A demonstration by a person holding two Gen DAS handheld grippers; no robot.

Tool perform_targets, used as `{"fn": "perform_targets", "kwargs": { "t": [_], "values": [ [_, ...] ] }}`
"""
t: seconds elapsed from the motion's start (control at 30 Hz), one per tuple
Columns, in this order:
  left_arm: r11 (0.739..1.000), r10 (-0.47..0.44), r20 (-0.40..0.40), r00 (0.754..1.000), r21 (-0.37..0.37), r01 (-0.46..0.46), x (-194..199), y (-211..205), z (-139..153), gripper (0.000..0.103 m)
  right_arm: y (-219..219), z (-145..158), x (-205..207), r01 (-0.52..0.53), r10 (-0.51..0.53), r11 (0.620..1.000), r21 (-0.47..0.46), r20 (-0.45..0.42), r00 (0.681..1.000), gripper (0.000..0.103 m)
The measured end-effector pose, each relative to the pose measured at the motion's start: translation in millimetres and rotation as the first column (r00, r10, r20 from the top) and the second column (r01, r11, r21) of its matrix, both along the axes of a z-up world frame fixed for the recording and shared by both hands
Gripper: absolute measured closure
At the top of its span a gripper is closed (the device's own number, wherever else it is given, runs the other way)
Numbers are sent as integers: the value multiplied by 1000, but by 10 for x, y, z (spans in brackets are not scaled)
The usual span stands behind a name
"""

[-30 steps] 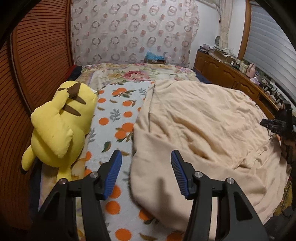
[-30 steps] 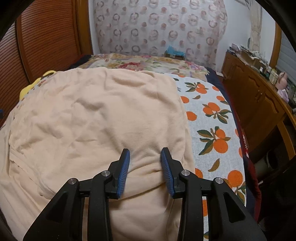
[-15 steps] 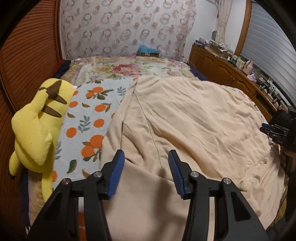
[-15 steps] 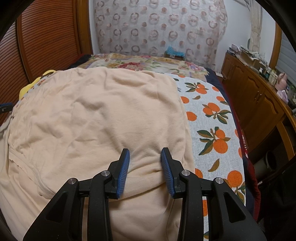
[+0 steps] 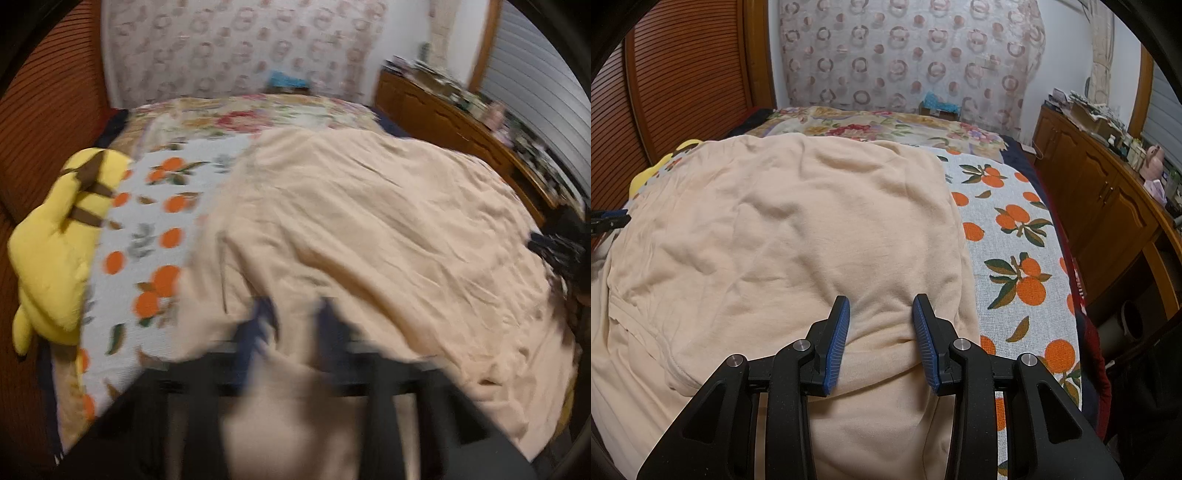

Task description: Fold small clothes

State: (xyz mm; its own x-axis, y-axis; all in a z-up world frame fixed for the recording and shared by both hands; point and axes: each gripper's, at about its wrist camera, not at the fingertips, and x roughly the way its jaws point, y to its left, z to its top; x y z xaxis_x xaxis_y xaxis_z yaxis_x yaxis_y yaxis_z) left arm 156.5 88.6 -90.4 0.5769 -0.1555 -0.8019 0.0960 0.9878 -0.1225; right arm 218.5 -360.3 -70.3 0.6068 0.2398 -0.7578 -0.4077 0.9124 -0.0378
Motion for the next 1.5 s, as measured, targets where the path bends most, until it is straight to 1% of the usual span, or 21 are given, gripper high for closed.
{"fn": "perform_targets", "kwargs": {
  "t": [0.07,0.17,0.2,0.23,0.3,0.37,0.43,0.47,0.53,0.57,0.63,0.7,0.8,0.83,0.93,1.13,1.37,1.43,1.5],
  "values": [
    [999,-1,-1,1000,48,1,21,-72,9,91,1,-1,0,0,0,1000,0,0,1000,68],
    [998,-4,-8,1000,69,5,44,-107,24,91,4,-3,-9,0,0,1000,-1,1,1000,68],
    [997,-5,-5,1000,71,5,44,-103,29,98,0,-2,-2,0,0,1000,0,0,1000,68],
    [997,-3,-1,1000,72,3,44,-105,37,102,0,-3,-9,0,0,1000,0,0,1000,68],
    [998,10,33,999,58,-12,7,-74,105,102,1,-3,-5,0,0,1000,1,0,1000,68],
    [999,29,95,995,20,-31,-72,-25,256,102,0,-3,-3,0,0,1000,0,0,1000,68],
    [999,38,130,991,-1,-38,-126,-6,379,102,-1,-3,-11,0,0,1000,4,-1,1000,68],
    [999,38,137,990,-3,-38,-134,-14,409,102,-1,-2,-3,0,0,1000,4,-1,1000,68],
    [999,40,150,988,1,-40,-154,-22,460,102,-41,24,4,4,-4,999,38,-8,1000,68],
    [999,39,150,988,3,-40,-146,-19,462,102,-99,60,-6,18,-17,997,72,-20,1000,66],
    [999,38,147,988,2,-38,-143,-25,448,102,-179,130,-50,31,-28,994,102,-24,999,62],
    [999,34,144,989,6,-36,-130,-40,419,102,-261,209,-137,37,-37,994,107,-6,999,59],
    [999,31,142,989,3,-32,-130,-81,393,102,-340,202,-193,38,-33,992,120,-43,999,56],
    [999,32,141,990,3,-32,-127,-92,383,102,-345,175,-203,31,-24,993,118,-64,998,52],
    [1000,30,134,991,2,-30,-130,-122,349,102,-343,132,-215,22,-13,993,112,-80,997,52],
    [999,41,115,992,11,-43,-110,-98,282,102,-250,130,-207,-2,9,994,111,-61,998,52],
    [999,40,87,995,19,-41,-82,-83,170,102,-88,186,-177,-30,32,998,63,-33,999,52],
    [999,40,73,997,21,-42,-63,-75,120,102,-47,167,-147,-18,18,1000,13,-29,999,52],
    [999,44,55,998,22,-45,-41,-73,71,102,-45,142,-95,-4,4,1000,-14,-32,999,52]
  ]
}}
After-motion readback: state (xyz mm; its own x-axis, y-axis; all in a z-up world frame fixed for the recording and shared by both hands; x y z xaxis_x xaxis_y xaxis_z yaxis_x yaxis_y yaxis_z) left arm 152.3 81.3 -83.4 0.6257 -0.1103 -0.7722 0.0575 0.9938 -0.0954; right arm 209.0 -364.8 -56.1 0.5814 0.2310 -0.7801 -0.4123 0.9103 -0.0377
